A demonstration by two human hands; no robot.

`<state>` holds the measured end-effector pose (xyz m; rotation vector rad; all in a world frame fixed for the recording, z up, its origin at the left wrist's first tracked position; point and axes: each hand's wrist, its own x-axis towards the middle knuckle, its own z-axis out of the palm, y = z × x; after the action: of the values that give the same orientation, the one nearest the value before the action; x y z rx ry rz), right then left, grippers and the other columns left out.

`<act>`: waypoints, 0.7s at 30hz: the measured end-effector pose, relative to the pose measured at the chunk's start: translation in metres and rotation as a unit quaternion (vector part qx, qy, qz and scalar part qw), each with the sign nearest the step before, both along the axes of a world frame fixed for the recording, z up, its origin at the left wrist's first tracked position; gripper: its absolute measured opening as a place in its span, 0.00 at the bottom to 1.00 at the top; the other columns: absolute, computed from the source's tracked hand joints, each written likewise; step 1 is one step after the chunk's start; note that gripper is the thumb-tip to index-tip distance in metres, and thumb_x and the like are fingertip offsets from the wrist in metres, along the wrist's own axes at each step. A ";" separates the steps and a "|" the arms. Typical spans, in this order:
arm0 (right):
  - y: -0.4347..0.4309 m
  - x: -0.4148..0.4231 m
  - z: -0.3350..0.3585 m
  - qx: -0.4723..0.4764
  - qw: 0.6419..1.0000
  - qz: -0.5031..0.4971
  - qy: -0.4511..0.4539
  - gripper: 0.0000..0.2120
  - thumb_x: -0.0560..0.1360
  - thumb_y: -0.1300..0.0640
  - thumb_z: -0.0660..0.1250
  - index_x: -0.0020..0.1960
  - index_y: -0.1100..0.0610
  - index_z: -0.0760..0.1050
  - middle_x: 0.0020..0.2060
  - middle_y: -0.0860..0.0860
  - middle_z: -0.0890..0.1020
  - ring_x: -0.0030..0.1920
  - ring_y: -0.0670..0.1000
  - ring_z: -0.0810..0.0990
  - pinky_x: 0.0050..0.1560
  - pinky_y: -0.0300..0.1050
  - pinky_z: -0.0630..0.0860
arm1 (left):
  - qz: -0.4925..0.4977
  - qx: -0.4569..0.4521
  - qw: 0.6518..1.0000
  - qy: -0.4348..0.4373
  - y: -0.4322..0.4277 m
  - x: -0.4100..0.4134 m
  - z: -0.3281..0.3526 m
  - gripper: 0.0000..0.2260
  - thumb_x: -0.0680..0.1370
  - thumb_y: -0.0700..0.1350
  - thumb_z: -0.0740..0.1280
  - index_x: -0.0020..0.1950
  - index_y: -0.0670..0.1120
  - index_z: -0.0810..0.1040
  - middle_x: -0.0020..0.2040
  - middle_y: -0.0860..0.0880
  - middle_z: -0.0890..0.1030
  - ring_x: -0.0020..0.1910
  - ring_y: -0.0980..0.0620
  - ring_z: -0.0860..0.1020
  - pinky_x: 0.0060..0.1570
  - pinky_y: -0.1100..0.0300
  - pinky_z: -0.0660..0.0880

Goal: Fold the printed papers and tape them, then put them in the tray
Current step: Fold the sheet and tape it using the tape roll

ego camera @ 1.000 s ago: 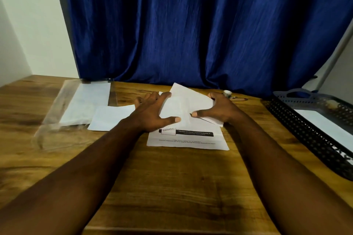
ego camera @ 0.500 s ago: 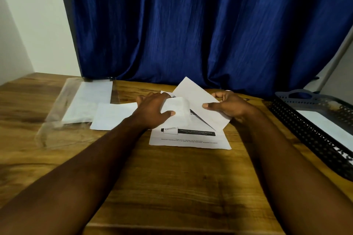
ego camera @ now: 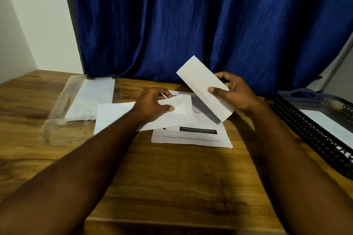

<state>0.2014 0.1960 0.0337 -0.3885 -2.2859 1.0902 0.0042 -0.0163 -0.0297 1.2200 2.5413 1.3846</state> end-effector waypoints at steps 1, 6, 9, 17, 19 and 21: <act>0.000 0.000 -0.001 -0.010 1.000 0.010 -0.017 0.15 0.77 0.53 0.78 0.62 0.49 0.81 0.52 0.47 0.88 0.49 0.48 0.87 0.47 0.44 0.80 | -0.004 -0.002 1.000 0.000 0.000 0.000 0.000 0.15 0.69 0.50 0.84 0.49 0.60 0.81 0.56 0.58 0.83 0.54 0.57 0.80 0.39 0.68 0.74; 0.003 0.002 -0.008 0.021 0.981 0.041 -0.191 0.13 0.76 0.50 0.79 0.58 0.50 0.83 0.50 0.47 0.90 0.48 0.47 0.89 0.50 0.47 0.84 | -0.004 -0.003 1.000 0.000 0.000 0.004 0.000 0.15 0.70 0.51 0.84 0.48 0.62 0.80 0.53 0.63 0.81 0.52 0.60 0.78 0.40 0.69 0.72; 0.003 -0.001 -0.010 0.060 0.974 0.010 -0.216 0.13 0.75 0.51 0.79 0.58 0.50 0.83 0.52 0.47 0.88 0.52 0.50 0.87 0.57 0.52 0.84 | -0.005 -0.004 1.000 0.007 0.000 0.003 -0.001 0.15 0.71 0.50 0.83 0.52 0.61 0.81 0.59 0.59 0.83 0.54 0.59 0.77 0.41 0.69 0.71; -0.011 -0.016 -0.022 0.088 0.985 -0.050 -0.137 0.13 0.74 0.53 0.75 0.58 0.49 0.80 0.49 0.43 0.86 0.47 0.42 0.83 0.43 0.38 0.76 | -0.035 0.005 0.999 0.000 0.000 0.000 -0.001 0.15 0.75 0.48 0.80 0.60 0.55 0.84 0.58 0.58 0.83 0.56 0.56 0.81 0.50 0.59 0.78; -0.009 -0.016 -0.022 0.025 0.990 -0.061 -0.121 0.16 0.74 0.47 0.77 0.60 0.49 0.82 0.52 0.45 0.88 0.49 0.47 0.86 0.49 0.45 0.81 | -0.034 0.010 0.999 -0.003 0.000 -0.001 -0.002 0.12 0.76 0.48 0.79 0.58 0.56 0.83 0.56 0.56 0.84 0.53 0.56 0.82 0.45 0.61 0.79; -0.006 -0.014 -0.020 -0.016 0.990 -0.062 -0.123 0.23 0.72 0.41 0.80 0.63 0.49 0.84 0.54 0.45 0.88 0.51 0.48 0.87 0.51 0.48 0.83 | -0.025 0.014 1.000 0.003 0.001 -0.003 -0.002 0.12 0.77 0.48 0.78 0.58 0.57 0.83 0.55 0.56 0.84 0.52 0.56 0.81 0.43 0.62 0.77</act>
<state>0.1869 0.1902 0.0139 -0.7038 -2.4199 1.0670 0.0010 -0.0157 -0.0319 1.2849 2.4853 1.4132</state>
